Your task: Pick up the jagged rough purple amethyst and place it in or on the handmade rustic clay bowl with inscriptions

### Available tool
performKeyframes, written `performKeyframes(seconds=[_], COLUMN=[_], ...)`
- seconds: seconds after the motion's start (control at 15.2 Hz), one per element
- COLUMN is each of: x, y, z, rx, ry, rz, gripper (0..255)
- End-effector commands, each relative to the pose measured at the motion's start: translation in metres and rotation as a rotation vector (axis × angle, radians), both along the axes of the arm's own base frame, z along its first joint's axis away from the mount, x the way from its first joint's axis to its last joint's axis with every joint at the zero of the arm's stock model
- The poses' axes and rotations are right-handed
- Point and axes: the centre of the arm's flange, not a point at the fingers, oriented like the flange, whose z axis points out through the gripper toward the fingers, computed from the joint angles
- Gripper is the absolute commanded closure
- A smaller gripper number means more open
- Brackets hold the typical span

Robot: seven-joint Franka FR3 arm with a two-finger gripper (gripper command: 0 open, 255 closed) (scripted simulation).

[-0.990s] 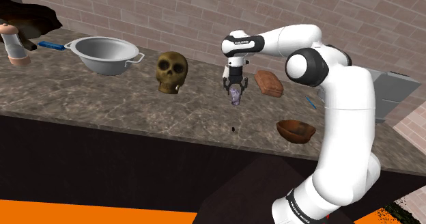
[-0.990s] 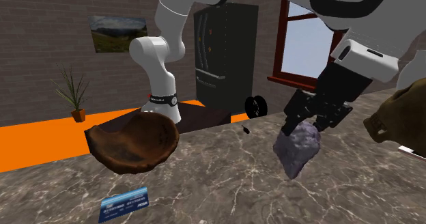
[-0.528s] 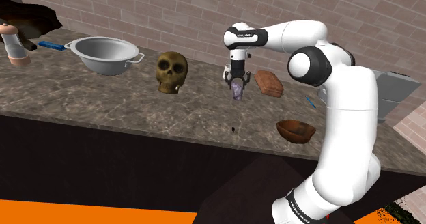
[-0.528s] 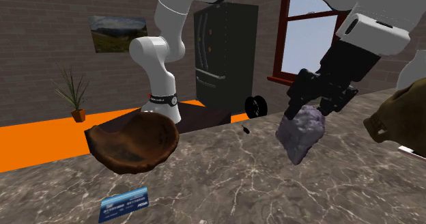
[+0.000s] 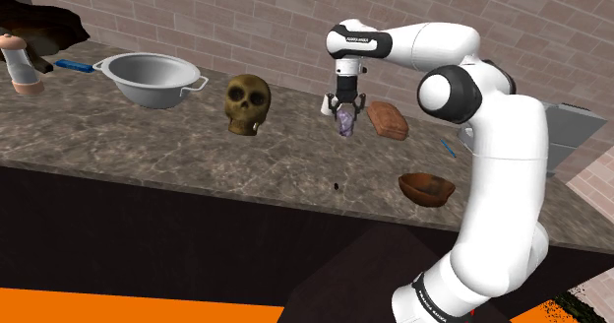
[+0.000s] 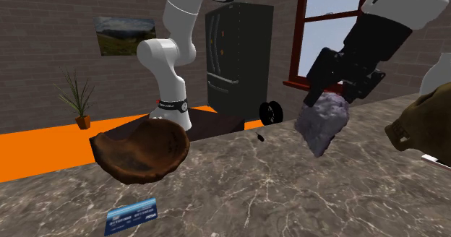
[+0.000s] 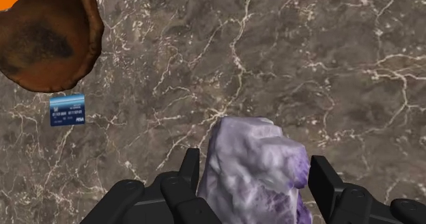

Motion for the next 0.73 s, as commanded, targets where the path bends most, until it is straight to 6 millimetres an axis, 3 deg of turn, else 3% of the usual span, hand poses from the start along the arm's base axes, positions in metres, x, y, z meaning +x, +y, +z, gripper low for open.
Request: performKeyframes(seconds=[0.0,0.66], x=[0.000,0.000], y=[0.000,0.000], z=[0.010,0.063], rx=[0.000,0.000], ry=[0.000,0.000], rz=[0.000,0.000], gripper=[255,255])
